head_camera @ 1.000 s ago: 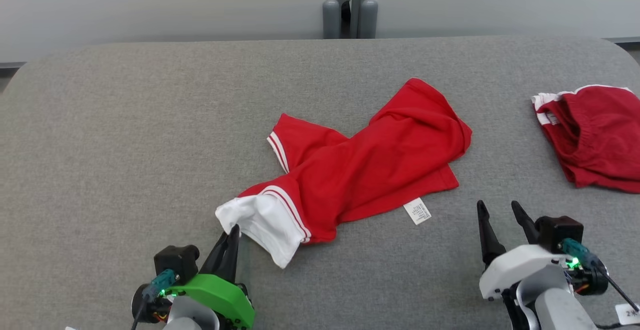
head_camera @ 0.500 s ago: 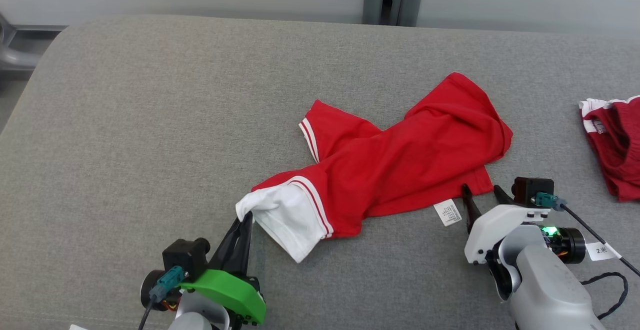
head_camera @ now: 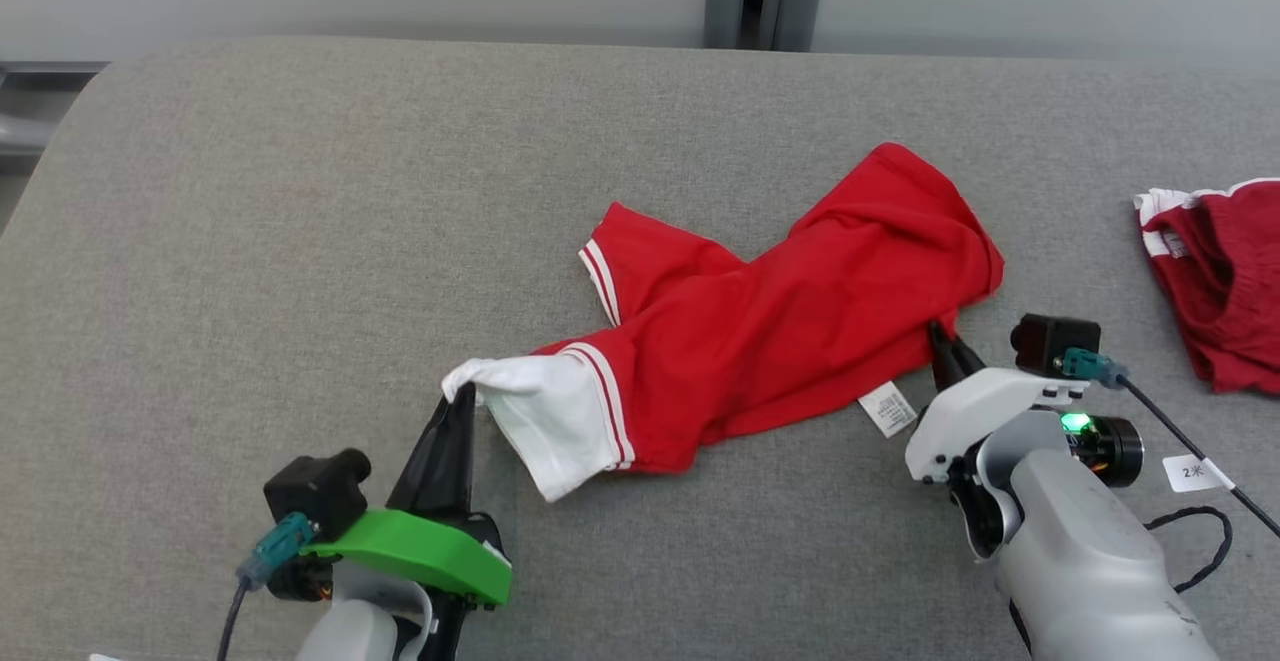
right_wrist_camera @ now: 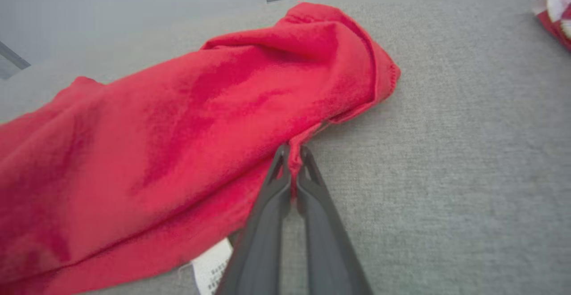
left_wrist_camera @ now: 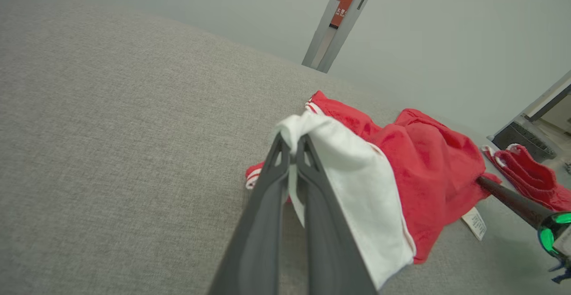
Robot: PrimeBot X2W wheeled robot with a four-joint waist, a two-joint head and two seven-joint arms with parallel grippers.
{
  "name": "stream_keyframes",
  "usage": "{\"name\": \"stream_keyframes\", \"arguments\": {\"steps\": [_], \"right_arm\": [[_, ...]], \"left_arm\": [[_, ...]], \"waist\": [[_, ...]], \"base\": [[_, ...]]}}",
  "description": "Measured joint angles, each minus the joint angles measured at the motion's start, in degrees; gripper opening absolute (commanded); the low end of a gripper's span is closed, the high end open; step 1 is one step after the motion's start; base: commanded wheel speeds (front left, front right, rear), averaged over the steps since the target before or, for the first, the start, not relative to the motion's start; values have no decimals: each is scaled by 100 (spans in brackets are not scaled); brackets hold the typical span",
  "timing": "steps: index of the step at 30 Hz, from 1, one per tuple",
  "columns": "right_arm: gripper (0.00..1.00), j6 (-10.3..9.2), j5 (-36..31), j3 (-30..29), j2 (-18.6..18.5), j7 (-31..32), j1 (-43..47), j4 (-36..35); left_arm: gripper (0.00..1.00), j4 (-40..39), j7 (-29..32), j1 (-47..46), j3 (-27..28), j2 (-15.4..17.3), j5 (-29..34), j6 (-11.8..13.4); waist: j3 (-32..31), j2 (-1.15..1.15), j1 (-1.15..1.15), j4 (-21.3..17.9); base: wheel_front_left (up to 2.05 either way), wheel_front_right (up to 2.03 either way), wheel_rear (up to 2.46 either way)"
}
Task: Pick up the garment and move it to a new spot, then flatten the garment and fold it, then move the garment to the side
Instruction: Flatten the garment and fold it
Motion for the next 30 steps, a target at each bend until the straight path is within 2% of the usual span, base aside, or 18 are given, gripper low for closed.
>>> {"name": "stream_keyframes", "arguments": {"steps": [5, 12, 16, 21, 26, 30], "right_arm": [[0, 0, 493, 174, -33, -71, 42, -848], [0, 0, 1110, 190, -569, 156, 572, -2833], [0, 0, 1271, -107, -723, 592, 1088, -4318], [0, 0, 1241, -633, -619, 1329, 1711, -6281], [0, 0, 1140, -1059, -419, 2149, 2065, -8134], [0, 0, 1053, -1326, -323, 2721, 2092, -9265]], "left_arm": [[0, -661, 171, -3, 159, 20, -411, -47], [0, -1982, 555, -7, 501, 243, -847, 2], [0, -2920, 787, 0, 653, 344, -1072, 120], [0, -4132, 1198, -12, 804, 542, -1172, 321], [0, -5224, 1848, -358, 888, 932, -1149, 516], [0, -5789, 2409, -898, 877, 1255, -1074, 589]], "waist": [[-188, 0, 0, -94], [-515, 0, 0, -264], [-684, 0, 0, -382], [-864, 0, 0, -540], [-1019, 0, 0, -700], [-1120, 0, 0, -821]], "base": [[0, 0, 0], [0, 0, 0], [0, 0, 0], [0, 0, 0], [0, 0, 0], [0, 0, 0]]}}
